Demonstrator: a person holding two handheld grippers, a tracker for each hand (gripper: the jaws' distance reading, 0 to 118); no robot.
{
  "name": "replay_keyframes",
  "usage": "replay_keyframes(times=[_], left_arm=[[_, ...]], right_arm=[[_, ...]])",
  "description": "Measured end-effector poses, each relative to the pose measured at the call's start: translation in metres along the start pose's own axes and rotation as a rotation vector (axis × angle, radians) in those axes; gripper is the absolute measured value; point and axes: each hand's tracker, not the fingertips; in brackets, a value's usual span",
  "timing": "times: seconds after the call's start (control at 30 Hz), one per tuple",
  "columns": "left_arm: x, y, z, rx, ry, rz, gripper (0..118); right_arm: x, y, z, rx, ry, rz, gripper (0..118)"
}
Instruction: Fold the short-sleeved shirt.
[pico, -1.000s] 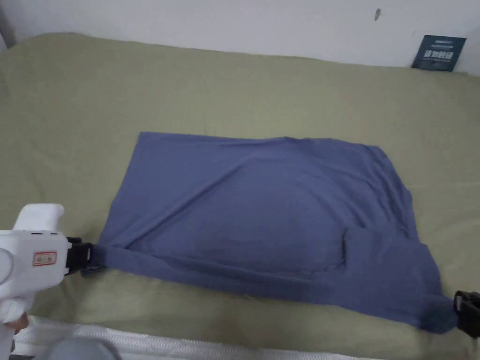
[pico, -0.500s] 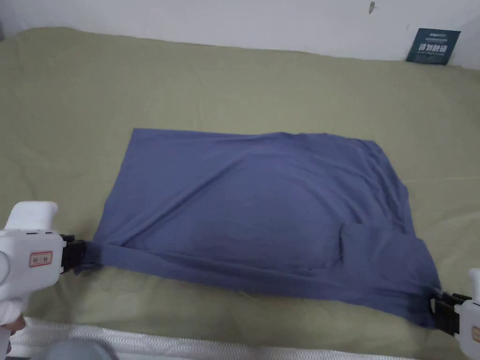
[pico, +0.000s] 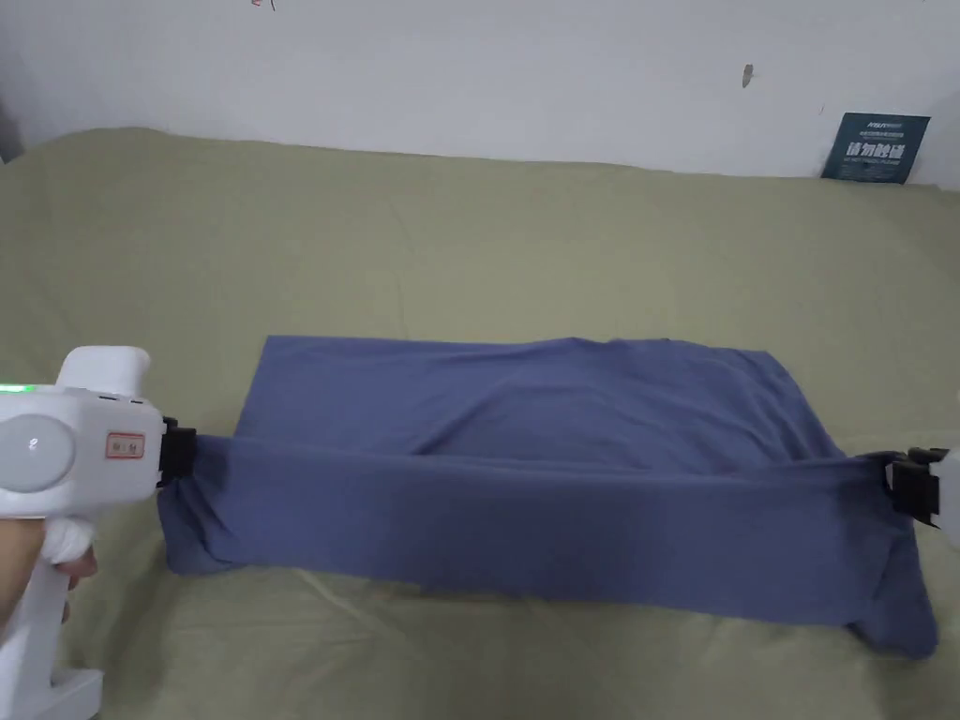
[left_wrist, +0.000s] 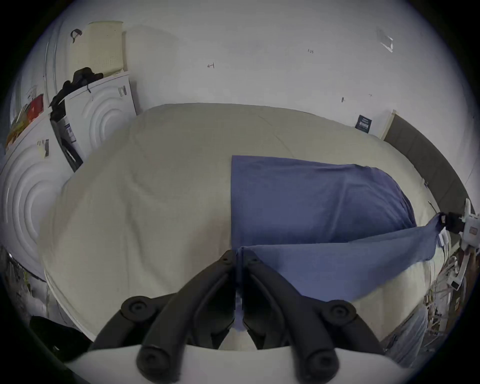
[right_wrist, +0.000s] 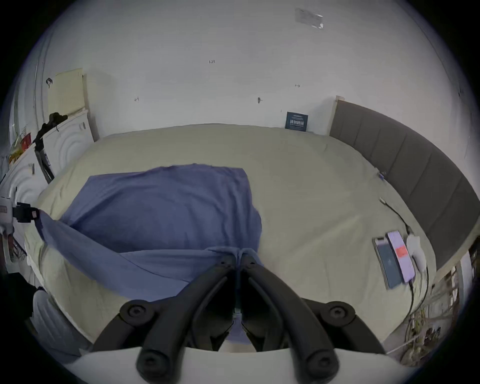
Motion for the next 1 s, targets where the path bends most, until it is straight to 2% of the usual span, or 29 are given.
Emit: replay_keyframes(times=[0.33, 0.37, 0.4, 0.43, 0.47, 0.5, 0.53, 0.6, 0.67, 0.7, 0.73, 0.77, 0.8, 0.83, 0.9, 1.0], left_arm=[[0.016, 0.023, -0.087, -0.102, 0.025, 0.014, 4], [0.016, 0.021, -0.090, -0.104, 0.027, 0.018, 9], [0.016, 0.019, -0.090, -0.107, 0.027, 0.020, 42], [0.015, 0.016, -0.089, -0.094, 0.027, 0.030, 82], [0.015, 0.014, -0.088, -0.093, 0.022, 0.034, 115], [0.014, 0.012, -0.086, -0.099, 0.033, 0.037, 118], [0.011, 0.009, -0.074, -0.060, 0.041, 0.034, 116], [0.013, 0.004, -0.060, -0.052, 0.039, 0.013, 105], [0.012, -0.002, -0.041, -0.026, 0.060, -0.013, 98], [0.013, -0.006, -0.034, -0.020, 0.067, -0.018, 90], [0.013, -0.010, -0.029, -0.021, 0.064, -0.017, 68], [0.006, -0.015, -0.021, -0.020, 0.045, -0.003, 33], [0.006, -0.019, -0.015, -0.014, 0.025, 0.012, 0], [0.006, -0.022, -0.012, -0.026, 0.017, 0.012, 0], [0.007, -0.029, -0.006, -0.043, -0.001, 0.007, 0], [0.009, -0.036, -0.008, -0.065, -0.010, 0.003, 1]], right_arm=[[0.000, 0.013, -0.099, -0.165, -0.023, 0.033, 4], [0.002, 0.012, -0.104, -0.189, -0.020, 0.029, 8], [0.003, 0.010, -0.106, -0.190, -0.029, 0.023, 42], [0.004, 0.009, -0.105, -0.190, -0.028, 0.024, 87], [0.001, 0.006, -0.101, -0.189, -0.037, 0.027, 117], [0.002, 0.004, -0.094, -0.192, -0.038, 0.028, 112], [0.004, 0.002, -0.081, -0.092, -0.025, 0.015, 106], [0.010, -0.004, -0.061, -0.133, -0.025, 0.023, 107], [0.016, -0.014, -0.039, -0.108, -0.033, 0.005, 107], [0.019, -0.020, -0.028, -0.085, -0.037, -0.006, 104], [0.024, -0.024, -0.019, -0.052, -0.047, -0.030, 94], [0.027, -0.030, -0.009, -0.036, -0.048, -0.065, 72], [0.030, -0.036, -0.002, -0.029, -0.053, -0.090, 20], [0.034, -0.042, 0.008, 0.012, -0.061, -0.119, 0], [0.036, -0.050, 0.016, -0.021, -0.015, -0.116, 0], [0.036, -0.059, 0.022, -0.017, -0.033, -0.100, 0]])
